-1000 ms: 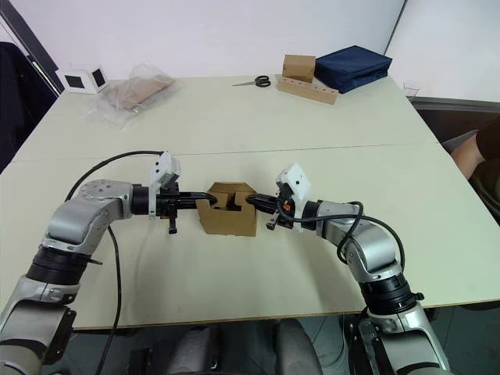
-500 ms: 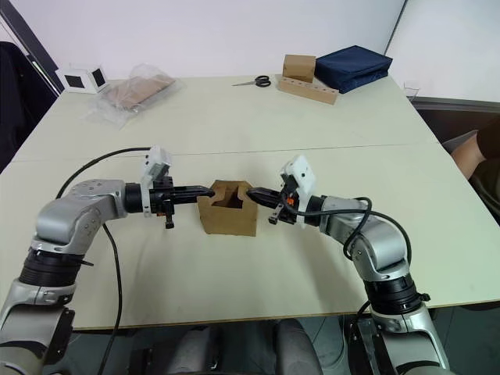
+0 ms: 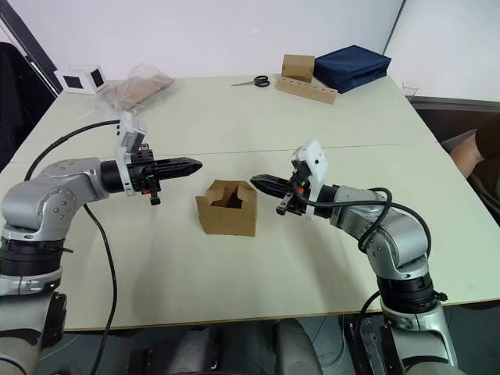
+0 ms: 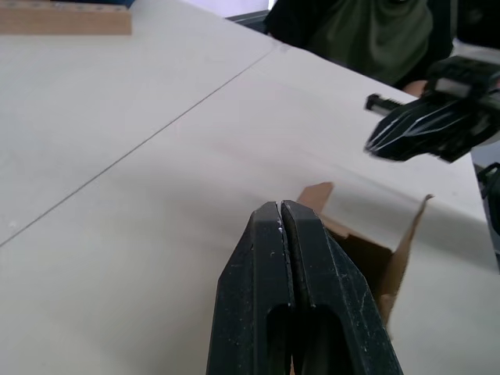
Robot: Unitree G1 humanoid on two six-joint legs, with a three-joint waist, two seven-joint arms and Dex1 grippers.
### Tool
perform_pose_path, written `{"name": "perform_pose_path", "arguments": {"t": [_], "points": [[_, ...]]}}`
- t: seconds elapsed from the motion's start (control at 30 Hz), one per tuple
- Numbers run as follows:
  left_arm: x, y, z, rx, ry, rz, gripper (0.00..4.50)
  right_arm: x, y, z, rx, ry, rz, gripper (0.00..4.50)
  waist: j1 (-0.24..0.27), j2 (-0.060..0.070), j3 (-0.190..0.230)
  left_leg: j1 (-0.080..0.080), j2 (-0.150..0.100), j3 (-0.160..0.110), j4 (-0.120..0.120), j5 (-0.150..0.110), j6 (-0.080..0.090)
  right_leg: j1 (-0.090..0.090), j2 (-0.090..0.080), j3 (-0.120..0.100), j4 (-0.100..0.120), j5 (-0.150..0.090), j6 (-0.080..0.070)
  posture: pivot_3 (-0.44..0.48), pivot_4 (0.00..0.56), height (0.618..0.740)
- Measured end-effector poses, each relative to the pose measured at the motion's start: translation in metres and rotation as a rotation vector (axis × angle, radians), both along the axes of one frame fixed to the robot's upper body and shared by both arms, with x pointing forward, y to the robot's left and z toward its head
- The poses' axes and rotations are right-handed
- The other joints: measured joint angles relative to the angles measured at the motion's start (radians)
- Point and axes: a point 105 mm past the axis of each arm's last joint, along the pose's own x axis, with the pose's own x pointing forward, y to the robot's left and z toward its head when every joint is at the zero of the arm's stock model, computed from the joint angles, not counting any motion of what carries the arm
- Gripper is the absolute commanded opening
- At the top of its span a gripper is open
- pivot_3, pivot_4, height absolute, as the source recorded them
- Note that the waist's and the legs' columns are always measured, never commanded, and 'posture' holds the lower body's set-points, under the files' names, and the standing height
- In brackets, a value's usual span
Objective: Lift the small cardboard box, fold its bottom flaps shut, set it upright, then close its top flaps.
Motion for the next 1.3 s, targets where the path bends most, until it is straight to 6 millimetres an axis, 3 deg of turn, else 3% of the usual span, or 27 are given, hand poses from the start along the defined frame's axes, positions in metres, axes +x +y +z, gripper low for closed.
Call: {"name": "perform_pose_path", "arguments": {"t": [0.27,0.5,0.63,0.97,1.3], "points": [[0.011,-0.003,-0.024,0.037,0.043,-0.005,0.01,-0.031,0.008,0.015,-0.017,-0.018,0.121,0.00,0.002,0.000,0.000,0.000,0.000,0.000,0.000,0.000,0.000,0.000,0.000,0.000,-0.001,0.000,0.000,0.000,0.150,0.740],[0.022,-0.011,-0.030,0.038,0.023,-0.013,0.01,-0.047,0.026,-0.003,-0.071,0.020,0.185,0.00,0.001,0.000,0.000,0.000,0.000,0.000,0.000,0.000,0.000,0.000,0.000,0.000,0.000,0.000,0.000,0.000,0.150,0.740],[0.038,-0.009,-0.034,0.049,0.009,0.000,0.01,-0.044,0.035,-0.014,-0.101,0.044,0.175,0.00,0.001,0.000,0.000,-0.001,0.000,0.000,0.000,0.000,0.000,0.000,0.000,0.000,-0.001,0.000,0.000,0.000,0.150,0.740],[0.056,-0.044,-0.076,0.116,0.044,-0.146,0.01,-0.029,0.049,-0.034,-0.171,0.054,0.135,0.00,-0.002,0.000,0.000,-0.002,-0.001,0.000,0.000,0.000,0.000,-0.001,0.000,0.000,-0.001,0.000,0.000,0.000,0.150,0.740],[0.056,-0.051,-0.079,0.129,0.021,-0.224,0.01,-0.019,0.051,-0.038,-0.174,0.057,0.097,0.00,-0.001,-0.001,0.000,-0.002,-0.001,0.000,0.000,0.000,0.000,-0.001,0.000,0.000,-0.001,0.000,0.000,0.000,0.150,0.740]]}}
